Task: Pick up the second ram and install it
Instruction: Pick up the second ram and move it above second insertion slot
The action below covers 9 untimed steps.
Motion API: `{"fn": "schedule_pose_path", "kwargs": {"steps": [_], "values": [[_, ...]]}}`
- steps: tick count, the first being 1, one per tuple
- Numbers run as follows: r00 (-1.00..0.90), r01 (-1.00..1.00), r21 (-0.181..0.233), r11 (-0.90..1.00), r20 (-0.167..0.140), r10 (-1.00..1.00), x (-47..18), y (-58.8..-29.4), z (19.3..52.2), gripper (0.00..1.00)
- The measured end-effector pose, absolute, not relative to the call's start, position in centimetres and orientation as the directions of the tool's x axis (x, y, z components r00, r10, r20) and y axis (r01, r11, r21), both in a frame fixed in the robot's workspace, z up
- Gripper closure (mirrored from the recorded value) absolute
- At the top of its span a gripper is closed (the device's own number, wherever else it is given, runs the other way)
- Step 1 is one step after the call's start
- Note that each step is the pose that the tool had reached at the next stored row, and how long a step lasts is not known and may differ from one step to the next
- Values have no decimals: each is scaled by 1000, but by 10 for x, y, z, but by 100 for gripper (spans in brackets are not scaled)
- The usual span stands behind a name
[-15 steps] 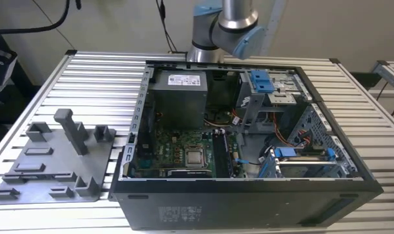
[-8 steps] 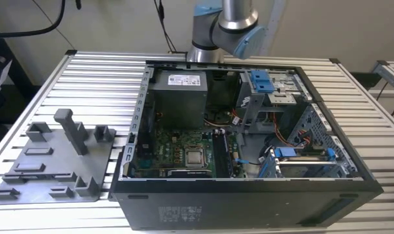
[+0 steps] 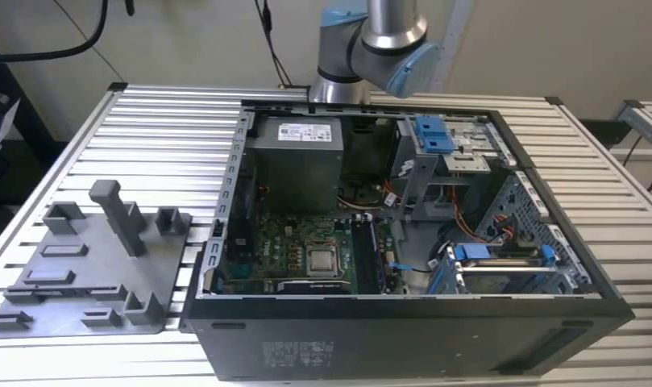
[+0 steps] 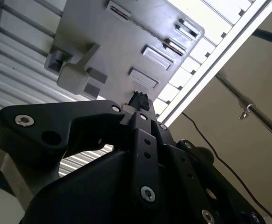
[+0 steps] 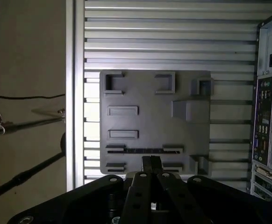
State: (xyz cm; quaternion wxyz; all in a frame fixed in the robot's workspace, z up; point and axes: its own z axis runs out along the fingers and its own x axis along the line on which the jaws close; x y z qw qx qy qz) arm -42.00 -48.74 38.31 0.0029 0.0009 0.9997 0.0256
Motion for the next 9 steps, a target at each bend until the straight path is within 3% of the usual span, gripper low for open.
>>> {"fn": "schedule_pose_path", "kwargs": {"steps": [9], "values": [[-1000,-11,52,999,-6,-11,-420,-487,383,89]]}}
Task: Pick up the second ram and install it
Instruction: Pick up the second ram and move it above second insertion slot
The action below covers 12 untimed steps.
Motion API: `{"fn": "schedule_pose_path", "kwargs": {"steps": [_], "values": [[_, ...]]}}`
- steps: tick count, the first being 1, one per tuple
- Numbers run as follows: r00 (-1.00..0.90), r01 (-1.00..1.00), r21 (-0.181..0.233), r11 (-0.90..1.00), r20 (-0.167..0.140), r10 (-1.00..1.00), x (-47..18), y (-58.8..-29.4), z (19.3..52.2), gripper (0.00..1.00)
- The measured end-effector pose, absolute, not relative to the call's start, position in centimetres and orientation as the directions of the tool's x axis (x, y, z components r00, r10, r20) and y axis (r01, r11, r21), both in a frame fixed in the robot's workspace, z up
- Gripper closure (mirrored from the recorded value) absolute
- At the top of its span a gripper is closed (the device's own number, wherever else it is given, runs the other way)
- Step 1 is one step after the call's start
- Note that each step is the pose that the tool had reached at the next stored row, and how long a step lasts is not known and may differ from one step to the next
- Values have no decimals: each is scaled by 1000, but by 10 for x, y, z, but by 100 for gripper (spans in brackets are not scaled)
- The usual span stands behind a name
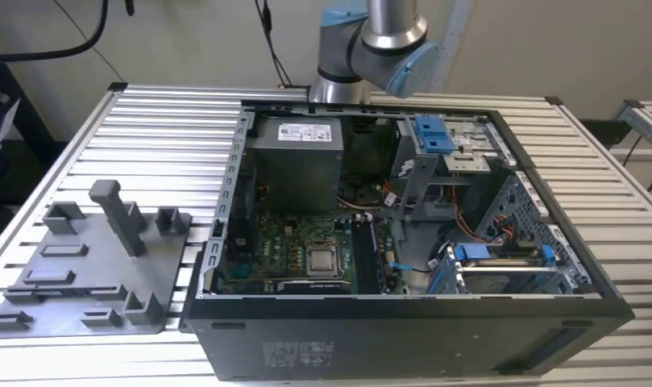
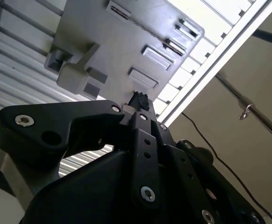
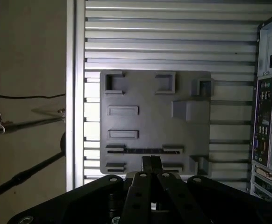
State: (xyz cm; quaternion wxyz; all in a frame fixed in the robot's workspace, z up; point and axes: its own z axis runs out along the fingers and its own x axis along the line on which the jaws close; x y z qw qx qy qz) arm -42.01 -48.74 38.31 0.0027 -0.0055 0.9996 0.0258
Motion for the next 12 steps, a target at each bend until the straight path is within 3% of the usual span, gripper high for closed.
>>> {"fn": "schedule_pose_path", "kwargs": {"steps": [12], "values": [[-982,-189,51,981,-6,-189,-420,-487,383,89]]}}
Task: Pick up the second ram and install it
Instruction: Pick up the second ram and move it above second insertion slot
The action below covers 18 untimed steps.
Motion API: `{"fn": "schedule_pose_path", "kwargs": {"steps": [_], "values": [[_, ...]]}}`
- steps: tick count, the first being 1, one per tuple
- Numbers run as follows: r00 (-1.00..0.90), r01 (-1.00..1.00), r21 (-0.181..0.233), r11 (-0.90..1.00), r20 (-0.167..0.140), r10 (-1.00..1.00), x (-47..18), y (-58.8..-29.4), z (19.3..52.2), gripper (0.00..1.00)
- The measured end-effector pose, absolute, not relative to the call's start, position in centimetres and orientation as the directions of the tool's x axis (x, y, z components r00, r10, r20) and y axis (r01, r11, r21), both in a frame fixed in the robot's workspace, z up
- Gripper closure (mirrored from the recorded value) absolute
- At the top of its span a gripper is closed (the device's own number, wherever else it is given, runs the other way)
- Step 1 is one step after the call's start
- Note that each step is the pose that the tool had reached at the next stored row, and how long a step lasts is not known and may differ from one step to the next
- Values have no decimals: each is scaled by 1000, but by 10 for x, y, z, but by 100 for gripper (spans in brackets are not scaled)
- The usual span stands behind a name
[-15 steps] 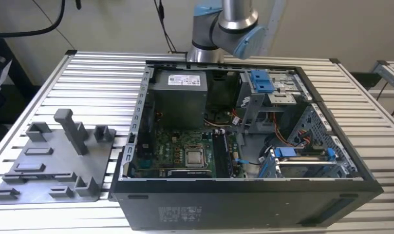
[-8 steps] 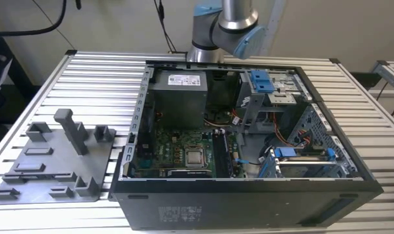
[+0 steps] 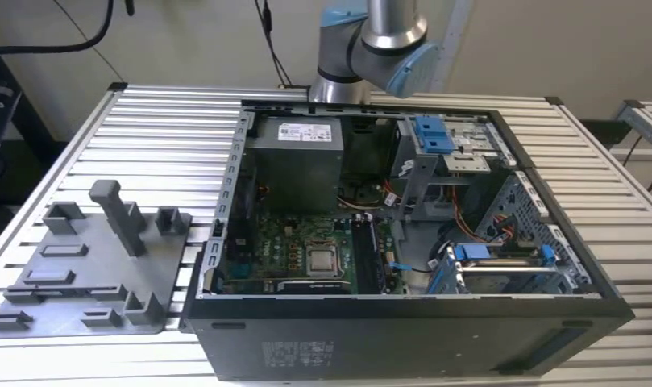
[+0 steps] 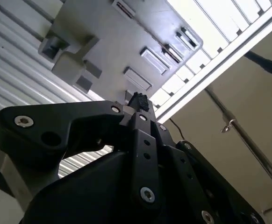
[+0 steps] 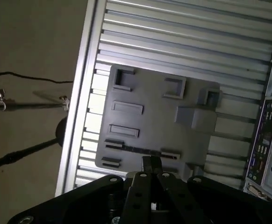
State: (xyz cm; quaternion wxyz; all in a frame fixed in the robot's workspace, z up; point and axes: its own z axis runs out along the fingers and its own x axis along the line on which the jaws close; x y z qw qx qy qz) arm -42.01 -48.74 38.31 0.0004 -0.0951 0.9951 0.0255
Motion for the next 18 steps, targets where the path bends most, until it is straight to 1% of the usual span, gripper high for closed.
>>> {"fn": "schedule_pose_path", "kwargs": {"steps": [18], "values": [[-885,-466,49,884,-5,-466,-420,-487,383,89]]}}
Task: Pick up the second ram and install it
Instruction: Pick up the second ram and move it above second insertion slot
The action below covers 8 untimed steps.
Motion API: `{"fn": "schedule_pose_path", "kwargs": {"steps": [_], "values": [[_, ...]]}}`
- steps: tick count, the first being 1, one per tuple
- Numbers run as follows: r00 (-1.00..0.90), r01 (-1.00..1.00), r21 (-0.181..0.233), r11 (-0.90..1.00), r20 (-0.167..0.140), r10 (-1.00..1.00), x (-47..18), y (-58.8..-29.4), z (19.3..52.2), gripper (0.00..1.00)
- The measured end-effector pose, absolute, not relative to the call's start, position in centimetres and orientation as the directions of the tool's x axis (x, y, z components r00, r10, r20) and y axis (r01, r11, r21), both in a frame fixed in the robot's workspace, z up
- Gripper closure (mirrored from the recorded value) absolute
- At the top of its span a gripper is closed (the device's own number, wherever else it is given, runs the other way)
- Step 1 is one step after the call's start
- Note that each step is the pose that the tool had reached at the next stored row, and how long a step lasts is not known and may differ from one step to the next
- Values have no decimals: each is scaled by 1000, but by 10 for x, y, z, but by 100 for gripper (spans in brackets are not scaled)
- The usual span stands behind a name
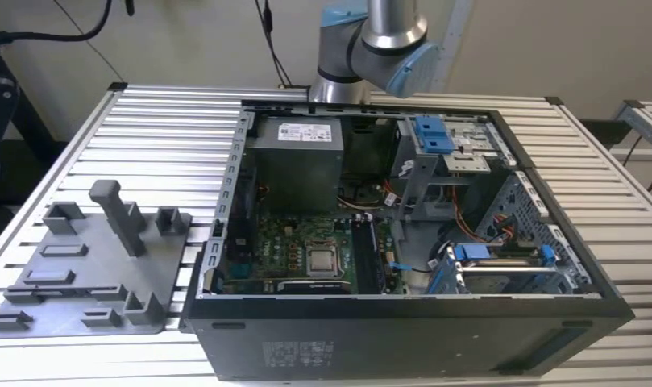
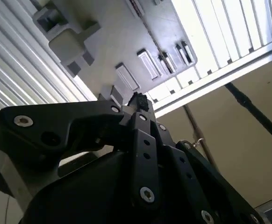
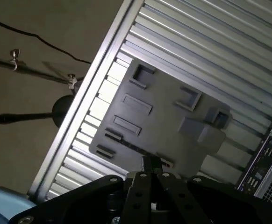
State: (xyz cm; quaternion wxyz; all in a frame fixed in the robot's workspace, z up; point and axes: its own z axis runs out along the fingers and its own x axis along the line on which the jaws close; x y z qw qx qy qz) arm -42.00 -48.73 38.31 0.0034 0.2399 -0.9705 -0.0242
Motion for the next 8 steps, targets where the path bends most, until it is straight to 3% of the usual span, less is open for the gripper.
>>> {"fn": "schedule_pose_path", "kwargs": {"steps": [8], "values": [[-811,-585,48,810,-5,-585,-420,-487,383,89]]}}
